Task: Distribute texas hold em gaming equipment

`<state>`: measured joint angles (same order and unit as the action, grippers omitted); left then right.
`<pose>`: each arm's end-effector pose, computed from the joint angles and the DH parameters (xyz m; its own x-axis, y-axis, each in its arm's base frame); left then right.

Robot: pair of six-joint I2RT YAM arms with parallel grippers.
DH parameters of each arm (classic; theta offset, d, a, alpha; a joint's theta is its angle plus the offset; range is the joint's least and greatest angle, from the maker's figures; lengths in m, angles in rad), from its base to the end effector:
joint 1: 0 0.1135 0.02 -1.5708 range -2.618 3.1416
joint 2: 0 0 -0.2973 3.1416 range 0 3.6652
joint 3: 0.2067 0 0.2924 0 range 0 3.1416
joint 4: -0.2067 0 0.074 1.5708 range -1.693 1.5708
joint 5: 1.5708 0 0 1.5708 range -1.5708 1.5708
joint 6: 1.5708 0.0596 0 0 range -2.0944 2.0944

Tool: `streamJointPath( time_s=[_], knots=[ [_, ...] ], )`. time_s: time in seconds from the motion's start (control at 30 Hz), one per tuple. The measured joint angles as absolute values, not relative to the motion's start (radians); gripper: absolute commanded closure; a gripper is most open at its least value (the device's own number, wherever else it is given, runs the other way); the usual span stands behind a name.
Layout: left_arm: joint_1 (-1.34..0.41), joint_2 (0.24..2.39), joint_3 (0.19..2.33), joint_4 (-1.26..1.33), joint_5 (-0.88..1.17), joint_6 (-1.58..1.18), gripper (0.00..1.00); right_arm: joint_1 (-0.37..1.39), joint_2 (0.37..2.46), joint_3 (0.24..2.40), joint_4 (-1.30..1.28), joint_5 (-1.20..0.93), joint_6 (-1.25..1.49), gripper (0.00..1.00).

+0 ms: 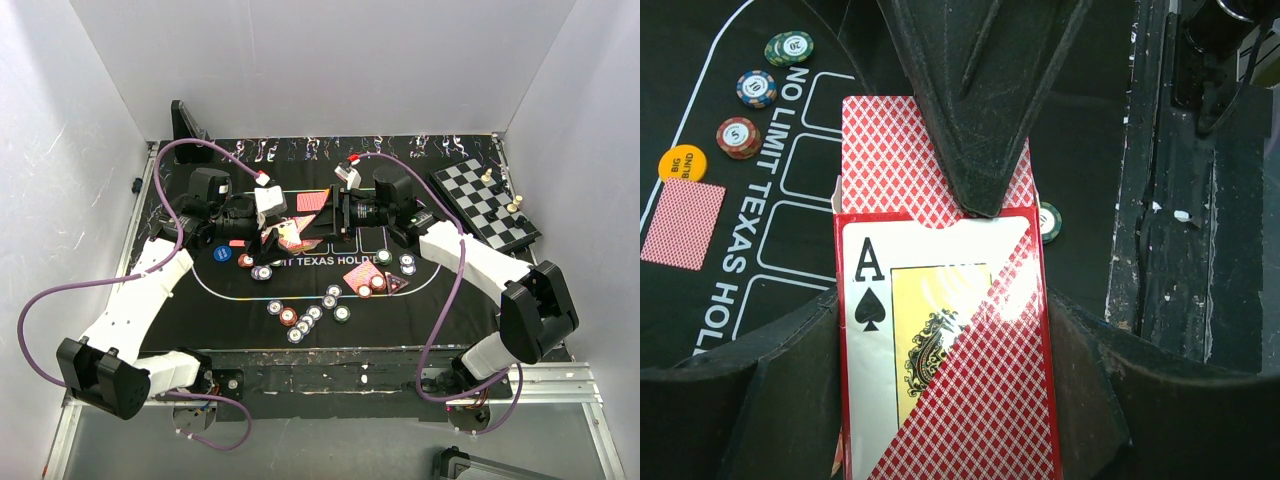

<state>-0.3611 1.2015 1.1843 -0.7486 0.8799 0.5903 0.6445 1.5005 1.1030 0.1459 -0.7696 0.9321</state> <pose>0.2462 -0.1421 0.3682 -0.1241 0.4260 -0.8962 0.9797 0.1959 -0.0425 0.2943 0.2731 0.3255 -0.8976 0.0467 -0.4383 -0.4186 0.2210 0.8809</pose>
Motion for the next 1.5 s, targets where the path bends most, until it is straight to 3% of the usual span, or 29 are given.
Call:
streamJointPath(
  time_s=[0.37,0.8,1.13,1.33,1.4,1.5],
  knots=[
    [-0.361,1.201,1.187,-0.76,0.905,0.581,1.0,0.629,1.501,1.103,0.146,-0.773,0.949,0.35],
    [-0.359,1.201,1.188,-0.763,0.908,0.563,1.0,0.606,1.485,1.103,0.149,-0.778,0.966,0.55],
    [-0.359,1.199,1.188,-0.763,0.911,0.553,1.0,0.577,1.447,1.102,0.091,-0.768,0.932,0.59],
    [-0.359,1.198,1.188,-0.763,0.911,0.54,1.0,0.552,1.427,1.102,0.014,-0.746,0.891,0.42],
    [-0.359,1.198,1.188,-0.763,0.911,0.538,1.0,0.55,1.422,1.104,-0.01,-0.737,0.882,0.3],
    [-0.359,1.198,1.188,-0.754,0.915,0.538,1.0,0.548,1.42,1.118,-0.043,-0.727,0.865,0.2]
  ],
)
